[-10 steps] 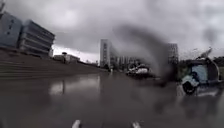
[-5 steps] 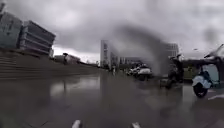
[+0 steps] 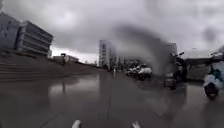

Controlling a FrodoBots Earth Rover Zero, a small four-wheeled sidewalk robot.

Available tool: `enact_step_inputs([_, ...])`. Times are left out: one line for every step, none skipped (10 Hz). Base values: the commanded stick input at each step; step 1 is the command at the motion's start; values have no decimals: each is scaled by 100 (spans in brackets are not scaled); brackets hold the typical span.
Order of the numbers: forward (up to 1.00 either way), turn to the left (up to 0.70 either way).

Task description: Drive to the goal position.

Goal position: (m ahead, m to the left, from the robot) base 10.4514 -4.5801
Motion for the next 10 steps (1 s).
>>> enact_step_inputs([70,0])
enact_step_inputs([70,0])
enact_step_inputs([70,0])
enact_step_inputs([70,0])
enact_step_inputs([70,0])
enact_step_inputs([70,0])
enact_step_inputs([70,0])
enact_step_inputs([70,0])
enact_step_inputs([70,0])
enact_step_inputs([70,0])
